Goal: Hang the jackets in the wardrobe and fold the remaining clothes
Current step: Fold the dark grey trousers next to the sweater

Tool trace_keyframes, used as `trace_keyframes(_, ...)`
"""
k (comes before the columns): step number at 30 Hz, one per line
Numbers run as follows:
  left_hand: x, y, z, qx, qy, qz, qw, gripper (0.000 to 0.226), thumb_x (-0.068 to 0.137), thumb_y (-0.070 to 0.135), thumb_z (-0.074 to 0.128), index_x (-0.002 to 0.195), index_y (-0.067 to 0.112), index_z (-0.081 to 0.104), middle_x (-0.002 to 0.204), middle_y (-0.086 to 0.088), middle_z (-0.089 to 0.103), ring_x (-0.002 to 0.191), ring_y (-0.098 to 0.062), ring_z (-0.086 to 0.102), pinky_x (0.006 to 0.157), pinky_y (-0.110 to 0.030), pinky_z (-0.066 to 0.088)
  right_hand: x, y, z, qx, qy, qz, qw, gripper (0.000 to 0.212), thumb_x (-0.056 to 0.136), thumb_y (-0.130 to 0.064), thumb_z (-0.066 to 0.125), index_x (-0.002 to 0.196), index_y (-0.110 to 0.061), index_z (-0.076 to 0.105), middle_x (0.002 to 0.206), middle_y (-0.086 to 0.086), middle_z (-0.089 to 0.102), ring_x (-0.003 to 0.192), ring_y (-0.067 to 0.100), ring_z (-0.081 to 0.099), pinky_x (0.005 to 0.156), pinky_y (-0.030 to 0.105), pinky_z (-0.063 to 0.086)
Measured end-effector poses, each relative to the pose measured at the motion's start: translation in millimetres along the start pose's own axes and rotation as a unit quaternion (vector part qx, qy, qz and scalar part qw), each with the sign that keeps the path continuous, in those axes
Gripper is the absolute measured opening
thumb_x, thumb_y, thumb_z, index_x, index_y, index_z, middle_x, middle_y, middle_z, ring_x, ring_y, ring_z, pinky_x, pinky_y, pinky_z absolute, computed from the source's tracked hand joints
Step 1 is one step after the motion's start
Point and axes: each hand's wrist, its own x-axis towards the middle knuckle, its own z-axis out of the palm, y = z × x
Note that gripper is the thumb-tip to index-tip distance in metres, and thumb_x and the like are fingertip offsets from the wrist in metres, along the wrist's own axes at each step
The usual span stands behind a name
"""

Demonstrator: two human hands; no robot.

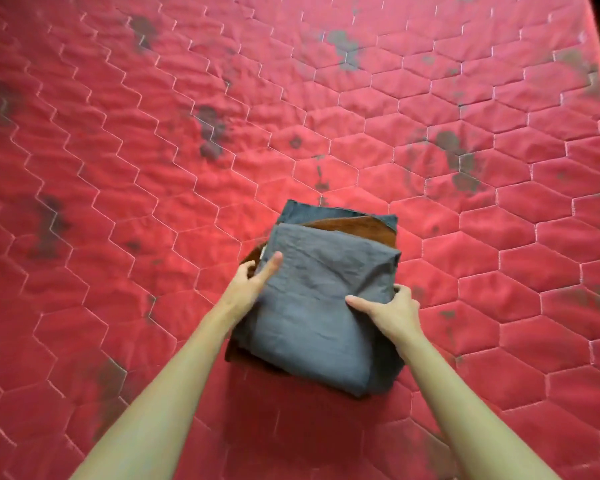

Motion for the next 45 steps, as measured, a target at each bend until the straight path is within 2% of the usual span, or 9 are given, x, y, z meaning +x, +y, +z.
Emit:
trace_keyframes(3,14,-16,11,0.152,0.037,-0.014,0.988,0.139,0.038,0.083,0.080,0.151,0.017,0.030,0.147,-0.007,0.046,0.136,-0.027,0.046,0.115,-0.042,0.036,-2,0,2,0.102,-0.049,0.056,0.992,0.083,0.037,-0.055,0.097,0.105,-0.015,0.074,0.098,0.000,0.078,0.089,0.019,0.075,0.087,0.040,0.060)
trace_keyframes(6,12,-23,21,0.207,0.113,-0.055,0.970,0.149,0.034,0.080,0.082,0.154,0.020,0.017,0.144,-0.020,0.036,0.136,-0.040,0.038,0.112,-0.048,0.035,-14,-8,-2,0.122,-0.124,0.072,0.982,0.054,0.058,-0.037,0.093,0.104,-0.015,0.075,0.095,0.003,0.079,0.086,0.020,0.076,0.079,0.034,0.059)
trace_keyframes(10,18,-34,14,0.130,0.093,-0.095,0.983,0.158,0.026,0.079,0.084,0.154,0.032,0.005,0.144,-0.018,0.035,0.133,-0.041,0.044,0.110,-0.049,0.039,-32,-17,2,0.159,-0.164,0.074,0.971,0.049,0.064,-0.028,0.090,0.108,-0.013,0.074,0.099,0.005,0.078,0.090,0.023,0.076,0.079,0.034,0.058)
trace_keyframes(13,10,-38,-8,0.062,0.025,-0.091,0.994,0.168,0.019,0.082,0.081,0.155,0.017,0.006,0.152,-0.009,0.042,0.137,-0.028,0.046,0.115,-0.044,0.036,-55,-27,4,0.186,-0.168,0.052,0.967,0.064,0.057,-0.026,0.088,0.116,-0.010,0.071,0.107,0.010,0.077,0.099,0.030,0.073,0.092,0.045,0.058)
trace_keyframes(17,-51,-37,-28,-0.068,0.018,-0.103,0.992,0.134,0.044,0.059,0.094,0.148,0.004,0.029,0.144,-0.006,0.053,0.128,-0.019,0.055,0.110,-0.033,0.042,-108,-54,-10,0.175,-0.194,0.004,0.965,0.070,0.053,-0.020,0.087,0.119,-0.010,0.067,0.108,0.013,0.076,0.100,0.034,0.072,0.095,0.052,0.055)
trace_keyframes(21,-138,-32,-66,-0.191,-0.012,-0.109,0.975,0.089,0.034,0.059,0.095,0.103,0.007,0.074,0.099,-0.007,0.078,0.089,-0.019,0.076,0.086,-0.034,0.059,-181,-86,-35,0.154,-0.247,-0.025,0.957,0.065,0.057,-0.015,0.083,0.118,-0.010,0.065,0.107,0.015,0.075,0.099,0.036,0.072,0.093,0.051,0.056)
trace_keyframes(36,-506,-46,-252,-0.420,0.089,0.066,0.901,0.038,0.083,0.012,0.075,0.119,0.004,0.068,0.114,-0.016,0.074,0.101,-0.029,0.073,0.079,-0.035,0.061,-492,-181,-7,0.081,-0.472,-0.147,0.866,0.064,0.066,-0.027,0.077,0.124,-0.004,0.063,0.105,0.018,0.075,0.084,0.029,0.075,0.066,0.034,0.061)
trace_keyframes(41,-579,-113,-326,-0.438,0.184,0.105,0.874,0.062,0.070,0.024,0.085,0.126,0.009,0.062,0.113,-0.008,0.075,0.105,-0.026,0.072,0.088,-0.038,0.057,-575,-188,77,0.028,-0.525,-0.135,0.840,0.101,0.038,-0.034,0.096,0.128,-0.003,0.061,0.114,0.023,0.071,0.091,0.034,0.074,0.071,0.039,0.062)
trace_keyframes(45,-634,-178,-394,-0.459,0.222,0.114,0.853,0.043,0.078,0.021,0.081,0.117,0.019,0.063,0.105,0.000,0.078,0.100,-0.022,0.074,0.082,-0.033,0.058,-646,-186,166,0.029,-0.569,-0.114,0.814,0.117,0.025,-0.033,0.100,0.129,-0.001,0.059,0.118,0.027,0.069,0.093,0.037,0.073,0.070,0.041,0.062)
